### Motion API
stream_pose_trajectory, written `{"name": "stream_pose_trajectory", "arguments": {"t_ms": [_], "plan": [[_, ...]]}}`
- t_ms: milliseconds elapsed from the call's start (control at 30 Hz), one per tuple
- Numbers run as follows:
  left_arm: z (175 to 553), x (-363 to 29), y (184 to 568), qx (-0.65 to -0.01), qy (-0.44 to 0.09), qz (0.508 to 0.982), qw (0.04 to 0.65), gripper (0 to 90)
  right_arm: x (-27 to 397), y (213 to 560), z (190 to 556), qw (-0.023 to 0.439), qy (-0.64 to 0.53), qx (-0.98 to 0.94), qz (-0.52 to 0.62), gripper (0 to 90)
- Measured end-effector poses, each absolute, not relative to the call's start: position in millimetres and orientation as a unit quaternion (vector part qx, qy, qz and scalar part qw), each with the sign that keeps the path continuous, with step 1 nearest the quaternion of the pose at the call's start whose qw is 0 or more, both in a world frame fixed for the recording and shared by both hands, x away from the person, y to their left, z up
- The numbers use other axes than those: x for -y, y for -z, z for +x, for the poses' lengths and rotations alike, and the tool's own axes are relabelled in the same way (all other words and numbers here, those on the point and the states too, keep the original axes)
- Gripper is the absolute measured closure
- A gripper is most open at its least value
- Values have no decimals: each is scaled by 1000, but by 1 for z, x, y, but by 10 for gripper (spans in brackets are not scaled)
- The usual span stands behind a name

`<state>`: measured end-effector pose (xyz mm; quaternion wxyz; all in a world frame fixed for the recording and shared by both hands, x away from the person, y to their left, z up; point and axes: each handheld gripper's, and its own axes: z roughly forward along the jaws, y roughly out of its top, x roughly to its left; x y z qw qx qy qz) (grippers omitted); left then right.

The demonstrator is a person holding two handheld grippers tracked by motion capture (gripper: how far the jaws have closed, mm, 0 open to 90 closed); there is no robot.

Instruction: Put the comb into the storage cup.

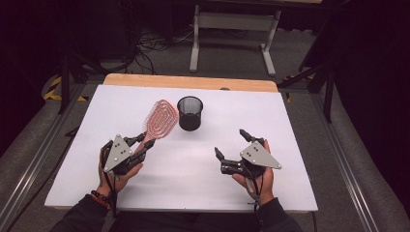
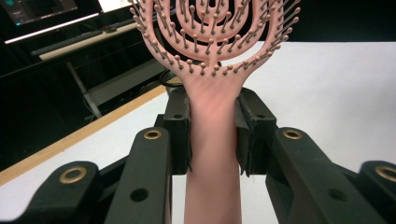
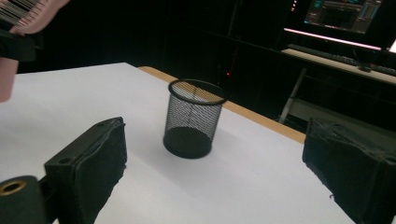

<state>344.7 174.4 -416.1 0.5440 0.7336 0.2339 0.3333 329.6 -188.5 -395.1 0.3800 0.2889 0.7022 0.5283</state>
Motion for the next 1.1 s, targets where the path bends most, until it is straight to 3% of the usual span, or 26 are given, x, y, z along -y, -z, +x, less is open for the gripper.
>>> {"name": "stream_pose_trajectory", "arguments": {"t_ms": [467, 667, 1100], "plan": [[341, -140, 425, -205, -314, 743, 554, 696, 165, 387, 330, 351, -560, -701, 268, 50], [339, -128, 427, -200, -308, 739, 565, 696, 161, 381, 332, 304, -594, -697, 262, 85], [334, -98, 439, -174, -304, 753, 558, 696, 163, 371, 340, 275, -621, -673, 294, 111]]}}
